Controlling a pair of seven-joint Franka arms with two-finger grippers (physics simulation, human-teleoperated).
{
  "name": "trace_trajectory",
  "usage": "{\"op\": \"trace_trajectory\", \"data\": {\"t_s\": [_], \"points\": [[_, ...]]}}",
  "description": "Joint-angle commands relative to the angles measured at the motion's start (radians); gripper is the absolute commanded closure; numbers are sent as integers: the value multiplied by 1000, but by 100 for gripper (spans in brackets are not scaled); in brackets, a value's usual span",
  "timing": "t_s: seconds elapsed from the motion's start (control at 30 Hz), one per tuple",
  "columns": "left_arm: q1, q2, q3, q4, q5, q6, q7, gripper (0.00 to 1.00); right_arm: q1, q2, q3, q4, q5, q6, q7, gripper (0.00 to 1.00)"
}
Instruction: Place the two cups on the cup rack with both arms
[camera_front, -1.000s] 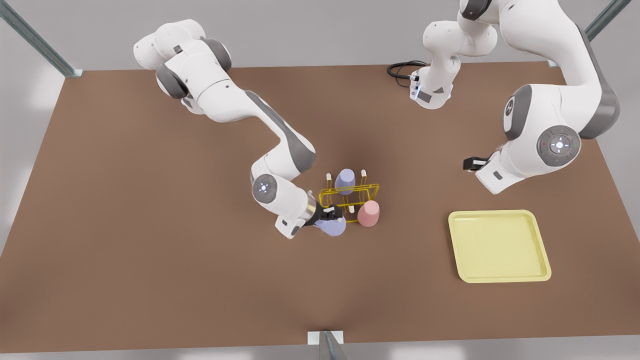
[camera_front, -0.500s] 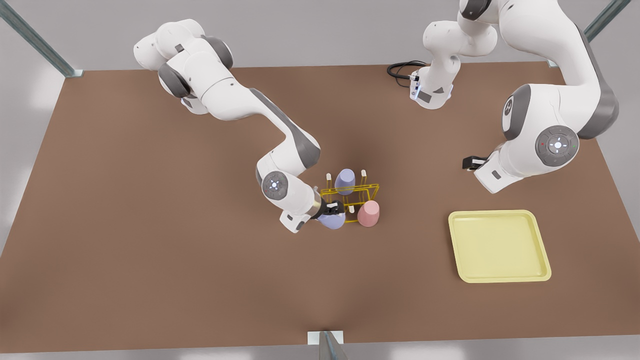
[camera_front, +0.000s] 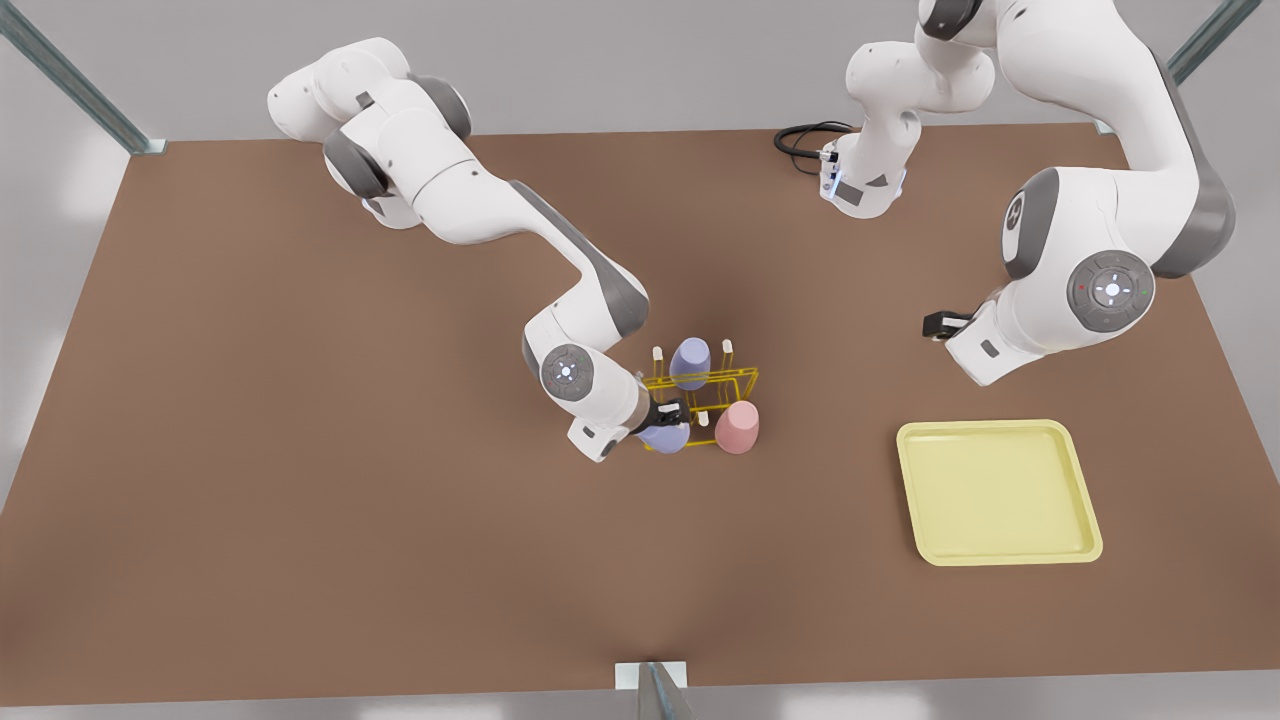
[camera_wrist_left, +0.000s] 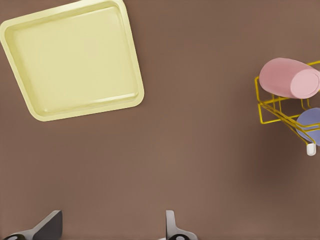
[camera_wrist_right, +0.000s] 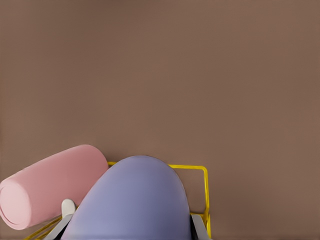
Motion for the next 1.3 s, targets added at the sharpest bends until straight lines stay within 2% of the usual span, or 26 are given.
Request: {"op": "trace_trajectory", "data": {"t_s": [0.0, 0.97, 1.17, 1.23, 1.27], "points": [[0, -1, -1, 0, 1, -1, 3, 0, 1, -2, 0, 0, -4, -4, 36, 0], [3, 0, 2, 16, 7, -21, 9, 0, 33, -37, 8, -69, -41, -30, 35, 0], [2, 0, 0, 23, 7, -21, 13, 0, 1, -100, 5, -64, -30, -82, 36, 0], [5, 0, 2, 30, 5, -22, 14, 0, -48, -164, -1, -64, -45, -157, 36, 0], [5, 0, 2, 30, 4, -24, 13, 0, -69, -195, -30, -64, -93, -212, 35, 0]]}}
